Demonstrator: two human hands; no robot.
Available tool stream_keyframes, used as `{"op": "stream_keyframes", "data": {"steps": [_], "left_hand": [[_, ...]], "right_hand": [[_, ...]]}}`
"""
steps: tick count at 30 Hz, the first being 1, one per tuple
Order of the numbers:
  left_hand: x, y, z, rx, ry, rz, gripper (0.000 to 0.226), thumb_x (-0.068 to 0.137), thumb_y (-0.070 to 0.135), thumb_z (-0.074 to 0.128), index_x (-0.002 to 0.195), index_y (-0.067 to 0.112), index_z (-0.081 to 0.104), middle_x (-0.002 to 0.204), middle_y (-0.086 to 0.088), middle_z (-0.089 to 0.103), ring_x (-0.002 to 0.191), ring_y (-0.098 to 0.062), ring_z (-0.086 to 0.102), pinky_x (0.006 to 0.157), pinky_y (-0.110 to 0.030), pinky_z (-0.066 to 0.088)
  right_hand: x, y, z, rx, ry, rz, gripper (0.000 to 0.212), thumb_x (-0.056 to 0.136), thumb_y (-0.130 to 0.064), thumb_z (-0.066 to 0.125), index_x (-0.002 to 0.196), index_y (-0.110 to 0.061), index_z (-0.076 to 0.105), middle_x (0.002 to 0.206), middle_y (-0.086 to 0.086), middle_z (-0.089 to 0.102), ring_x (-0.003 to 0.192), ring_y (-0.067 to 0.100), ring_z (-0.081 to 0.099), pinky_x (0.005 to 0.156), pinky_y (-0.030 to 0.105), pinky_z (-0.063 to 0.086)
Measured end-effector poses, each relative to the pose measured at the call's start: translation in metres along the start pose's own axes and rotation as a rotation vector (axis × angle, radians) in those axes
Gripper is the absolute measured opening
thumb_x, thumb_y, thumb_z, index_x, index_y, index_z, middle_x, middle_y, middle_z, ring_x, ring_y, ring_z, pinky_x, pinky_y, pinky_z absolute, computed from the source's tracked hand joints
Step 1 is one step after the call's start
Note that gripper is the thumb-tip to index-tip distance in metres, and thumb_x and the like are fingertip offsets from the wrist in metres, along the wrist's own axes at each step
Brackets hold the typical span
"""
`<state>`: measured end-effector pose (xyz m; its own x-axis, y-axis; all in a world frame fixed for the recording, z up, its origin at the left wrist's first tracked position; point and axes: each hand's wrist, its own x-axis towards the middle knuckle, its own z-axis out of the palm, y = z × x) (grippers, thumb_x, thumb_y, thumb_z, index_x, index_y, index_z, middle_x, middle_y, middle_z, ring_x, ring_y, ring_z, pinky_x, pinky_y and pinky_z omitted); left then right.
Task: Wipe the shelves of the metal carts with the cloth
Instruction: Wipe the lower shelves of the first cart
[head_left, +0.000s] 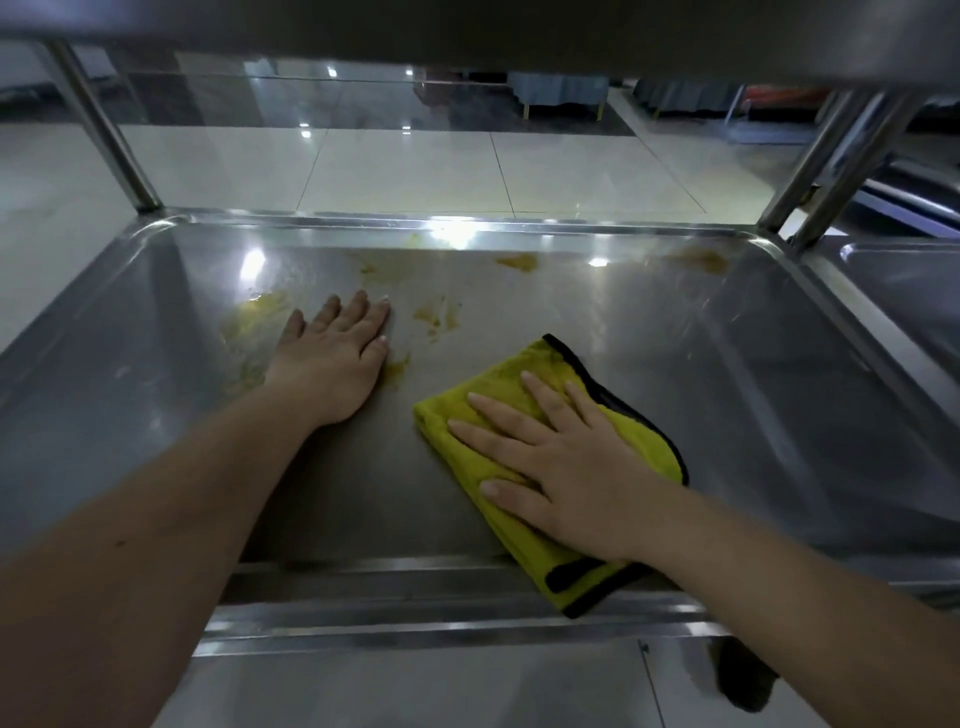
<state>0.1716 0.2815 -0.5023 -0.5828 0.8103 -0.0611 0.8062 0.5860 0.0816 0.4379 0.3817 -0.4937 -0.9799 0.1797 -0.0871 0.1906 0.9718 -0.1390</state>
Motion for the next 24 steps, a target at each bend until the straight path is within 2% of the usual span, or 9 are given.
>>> {"op": "stream_keyframes", "data": {"steps": [2,4,8,11,14,17,19,22,24], "left_hand": [[0.001,0.000,0.001,-0.003,0.004,-0.001,0.054,0.103,0.043,0.013,0.154,0.036,-0.002,0.163,0.007,-0.007,0.150,-0.018,-0.004,0.120,-0.045,-0.001],[0.001,-0.002,0.002,0.001,0.007,0.000,0.055,0.102,0.046,0.013,0.154,0.037,-0.003,0.163,0.008,-0.007,0.150,-0.018,-0.004,0.120,-0.046,-0.002],[0.000,-0.003,0.003,-0.004,-0.013,0.013,0.059,0.094,0.063,0.011,0.150,0.049,-0.002,0.163,0.010,-0.007,0.150,-0.017,-0.006,0.120,-0.047,-0.004],[0.001,-0.006,0.003,-0.015,-0.012,0.012,0.064,0.086,0.073,0.007,0.147,0.057,-0.001,0.163,0.011,-0.004,0.150,-0.017,-0.005,0.120,-0.048,-0.004],[0.002,-0.006,0.004,-0.002,-0.002,0.007,0.065,0.084,0.076,0.006,0.147,0.058,-0.001,0.163,0.011,-0.003,0.150,-0.017,-0.004,0.119,-0.050,-0.005],[0.004,-0.009,0.004,-0.018,0.009,0.007,0.066,0.084,0.077,0.008,0.147,0.057,-0.001,0.163,0.012,-0.002,0.150,-0.017,-0.003,0.119,-0.049,-0.005],[0.003,-0.008,0.005,-0.023,0.013,0.006,0.066,0.085,0.076,0.010,0.147,0.057,0.000,0.163,0.012,-0.002,0.150,-0.016,-0.003,0.119,-0.048,-0.005],[0.001,-0.004,0.004,-0.026,0.007,0.008,0.064,0.088,0.073,0.012,0.148,0.055,0.001,0.163,0.010,-0.001,0.150,-0.017,-0.004,0.119,-0.047,-0.006],[0.001,-0.002,-0.001,0.001,-0.006,0.003,0.062,0.092,0.069,0.013,0.150,0.050,0.002,0.163,0.009,-0.001,0.150,-0.018,-0.005,0.118,-0.048,-0.008]], "right_hand": [[0.023,0.019,-0.008,-0.024,0.007,0.000,0.055,0.091,-0.072,0.005,0.142,-0.062,-0.012,0.158,-0.027,-0.009,0.148,0.021,-0.015,0.118,0.050,-0.009],[0.063,0.048,-0.019,-0.025,0.018,0.119,0.054,0.096,-0.066,0.013,0.146,-0.058,-0.005,0.160,-0.023,-0.004,0.149,0.022,-0.009,0.119,0.051,-0.005],[0.139,0.088,-0.031,0.036,0.007,0.454,0.056,0.098,-0.062,0.015,0.150,-0.052,-0.001,0.162,-0.017,-0.006,0.149,0.030,-0.010,0.117,0.057,-0.008],[0.159,0.083,-0.030,0.042,-0.011,0.529,0.057,0.098,-0.061,0.014,0.151,-0.049,-0.002,0.162,-0.015,-0.008,0.148,0.034,-0.013,0.115,0.060,-0.010],[0.126,0.061,-0.029,0.023,-0.027,0.340,0.056,0.097,-0.064,0.013,0.149,-0.053,-0.004,0.161,-0.018,-0.009,0.148,0.032,-0.013,0.116,0.058,-0.009],[0.052,0.025,-0.011,-0.063,-0.002,-0.030,0.056,0.093,-0.068,0.009,0.145,-0.057,-0.011,0.160,-0.023,-0.010,0.148,0.030,-0.014,0.116,0.055,-0.011],[0.008,0.010,-0.004,-0.039,-0.043,-0.231,0.056,0.094,-0.070,0.010,0.145,-0.059,-0.008,0.159,-0.027,-0.010,0.147,0.025,-0.019,0.116,0.050,-0.016],[-0.012,0.011,-0.010,0.011,-0.098,-0.266,0.052,0.094,-0.070,0.010,0.144,-0.062,-0.006,0.156,-0.033,-0.013,0.145,0.014,-0.027,0.116,0.045,-0.018],[-0.010,0.008,-0.013,-0.009,-0.081,-0.246,0.052,0.095,-0.068,0.011,0.143,-0.063,-0.007,0.155,-0.033,-0.014,0.144,0.013,-0.028,0.117,0.046,-0.016]]}}
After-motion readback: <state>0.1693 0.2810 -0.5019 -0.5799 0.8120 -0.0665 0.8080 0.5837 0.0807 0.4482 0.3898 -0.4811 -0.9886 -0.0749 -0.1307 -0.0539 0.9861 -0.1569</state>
